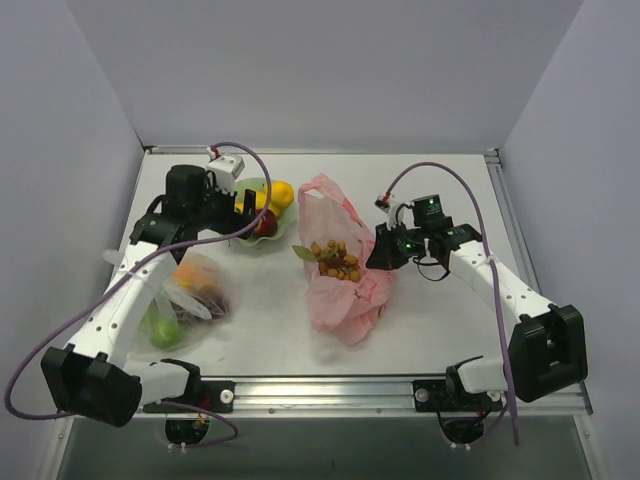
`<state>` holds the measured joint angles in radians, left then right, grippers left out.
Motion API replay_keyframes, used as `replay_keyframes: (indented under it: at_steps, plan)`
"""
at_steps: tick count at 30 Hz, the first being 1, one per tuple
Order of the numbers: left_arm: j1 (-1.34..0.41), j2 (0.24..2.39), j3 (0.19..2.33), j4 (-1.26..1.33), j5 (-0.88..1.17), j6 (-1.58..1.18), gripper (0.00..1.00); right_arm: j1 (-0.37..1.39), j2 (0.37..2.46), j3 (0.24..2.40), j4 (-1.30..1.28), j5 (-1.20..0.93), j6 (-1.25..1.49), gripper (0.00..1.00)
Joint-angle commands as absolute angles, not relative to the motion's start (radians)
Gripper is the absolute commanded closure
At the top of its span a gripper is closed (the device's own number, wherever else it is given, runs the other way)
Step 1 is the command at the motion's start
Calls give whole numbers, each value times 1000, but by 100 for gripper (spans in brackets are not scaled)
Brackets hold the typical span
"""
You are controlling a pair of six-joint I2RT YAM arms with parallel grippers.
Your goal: Place the fake fruits into the plastic bag and tie a complex knot
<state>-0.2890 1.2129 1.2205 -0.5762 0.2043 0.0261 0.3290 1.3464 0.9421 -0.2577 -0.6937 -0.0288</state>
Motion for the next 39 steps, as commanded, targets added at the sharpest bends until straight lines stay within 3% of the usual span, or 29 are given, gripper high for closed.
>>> replay_keyframes:
  at_steps: [1,10,31,35,39]
  plan:
    - [-267,1287,1253,-586,7,-138,3,337,1308,943,-268,-678,-52,100]
    - [-259,1483,1348,-634,-230,-256,3,339,1318,943,-273,-672,-52,100]
    - [-225,1766,1470,-638,-235,-336,2,341,1327,953,-298,-684,-58,100]
    - [-224,1760,1483,-630,-215,-330,17,341,1325,951,-299,-687,-61,100]
    - [-229,1701,1471,-621,-143,-313,25,339,1321,951,-302,-684,-61,100]
